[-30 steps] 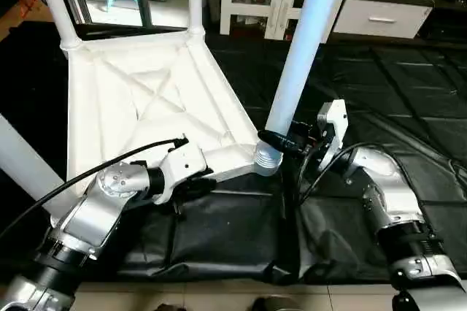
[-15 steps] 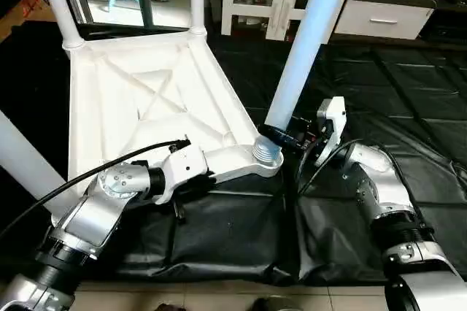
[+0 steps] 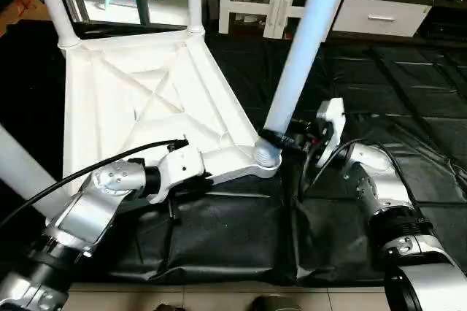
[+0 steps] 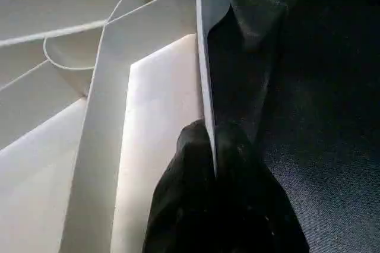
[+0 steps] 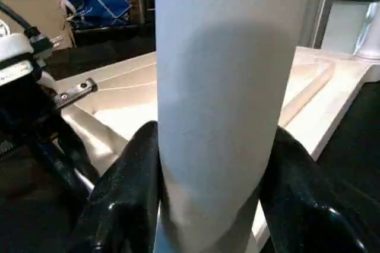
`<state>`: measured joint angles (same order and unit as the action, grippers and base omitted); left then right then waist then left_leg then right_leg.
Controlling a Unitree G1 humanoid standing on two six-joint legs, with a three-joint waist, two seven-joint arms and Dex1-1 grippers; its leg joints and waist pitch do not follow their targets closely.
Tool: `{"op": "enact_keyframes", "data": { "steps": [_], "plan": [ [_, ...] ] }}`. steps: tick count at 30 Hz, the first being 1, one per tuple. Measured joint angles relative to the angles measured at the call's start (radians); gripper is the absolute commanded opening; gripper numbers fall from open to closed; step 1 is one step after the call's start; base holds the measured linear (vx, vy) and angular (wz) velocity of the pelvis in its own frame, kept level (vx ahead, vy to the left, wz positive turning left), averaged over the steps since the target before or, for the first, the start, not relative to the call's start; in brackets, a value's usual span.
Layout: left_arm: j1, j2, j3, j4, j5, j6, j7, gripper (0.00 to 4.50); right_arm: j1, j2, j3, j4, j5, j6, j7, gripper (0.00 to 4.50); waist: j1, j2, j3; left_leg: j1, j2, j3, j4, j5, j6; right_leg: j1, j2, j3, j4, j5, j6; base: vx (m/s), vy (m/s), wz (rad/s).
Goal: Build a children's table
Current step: Insert table leg to table base
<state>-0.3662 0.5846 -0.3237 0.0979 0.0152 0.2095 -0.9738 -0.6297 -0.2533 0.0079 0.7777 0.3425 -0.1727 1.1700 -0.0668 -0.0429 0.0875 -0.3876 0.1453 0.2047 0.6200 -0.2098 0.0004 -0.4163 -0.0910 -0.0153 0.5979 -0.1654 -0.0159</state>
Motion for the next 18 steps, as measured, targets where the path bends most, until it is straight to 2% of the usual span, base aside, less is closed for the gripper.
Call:
{"op": "enact_keyframes", "data": {
  "steps": [9,18],
  "plan": [
    [0.041,0.028,0.014,-0.035,-0.021,-0.01,-0.023,0.0,-0.001,0.003,-0.005,0.047,0.003,-0.055,0.033,1.85,-0.006,-0.002,0.0,0.0,0.0,0.0,-0.003,0.0,0.0,0.0,0.0,0.0,-0.004,-0.001,0.001,0.0,0.0,0.0],
    [0.051,0.035,0.018,-0.05,-0.032,-0.01,-0.033,0.0,0.001,0.002,-0.011,0.078,0.011,-0.067,0.096,1.85,-0.008,-0.006,0.0,0.002,0.0,0.001,-0.009,0.0,-0.001,0.0,0.0,0.0,-0.006,-0.002,0.003,0.0,0.0,0.0]
  ]
}}
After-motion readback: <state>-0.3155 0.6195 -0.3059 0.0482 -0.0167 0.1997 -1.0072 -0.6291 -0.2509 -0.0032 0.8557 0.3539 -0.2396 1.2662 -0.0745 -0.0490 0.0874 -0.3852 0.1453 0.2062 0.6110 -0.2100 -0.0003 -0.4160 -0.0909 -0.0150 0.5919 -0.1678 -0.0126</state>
